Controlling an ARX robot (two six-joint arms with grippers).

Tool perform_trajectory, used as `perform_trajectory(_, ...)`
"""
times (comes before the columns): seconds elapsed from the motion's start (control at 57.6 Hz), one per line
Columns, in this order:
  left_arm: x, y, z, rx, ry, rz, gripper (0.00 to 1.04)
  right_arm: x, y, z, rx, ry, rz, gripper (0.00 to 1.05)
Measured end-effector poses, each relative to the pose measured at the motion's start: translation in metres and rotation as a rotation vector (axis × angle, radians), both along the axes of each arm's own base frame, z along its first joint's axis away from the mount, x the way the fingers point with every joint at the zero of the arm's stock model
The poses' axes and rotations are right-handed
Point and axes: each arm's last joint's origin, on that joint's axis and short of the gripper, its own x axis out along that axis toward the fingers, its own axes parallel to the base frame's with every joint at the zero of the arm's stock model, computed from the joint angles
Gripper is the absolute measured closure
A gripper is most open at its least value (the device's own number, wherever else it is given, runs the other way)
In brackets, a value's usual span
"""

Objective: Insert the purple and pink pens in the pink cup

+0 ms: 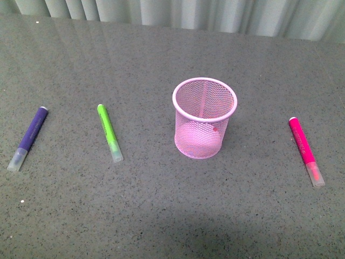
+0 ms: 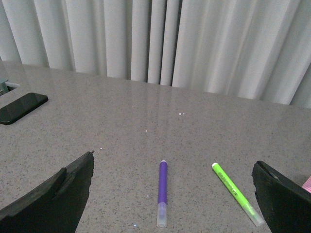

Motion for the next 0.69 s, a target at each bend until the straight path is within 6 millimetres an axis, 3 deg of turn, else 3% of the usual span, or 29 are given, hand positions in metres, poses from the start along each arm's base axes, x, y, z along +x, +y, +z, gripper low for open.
perform_trajectory(0.694, 0.0, 0.0, 0.0, 0.0, 0.0, 0.0, 0.08, 0.0, 0.0, 0.0, 0.0, 0.0, 0.0, 0.07)
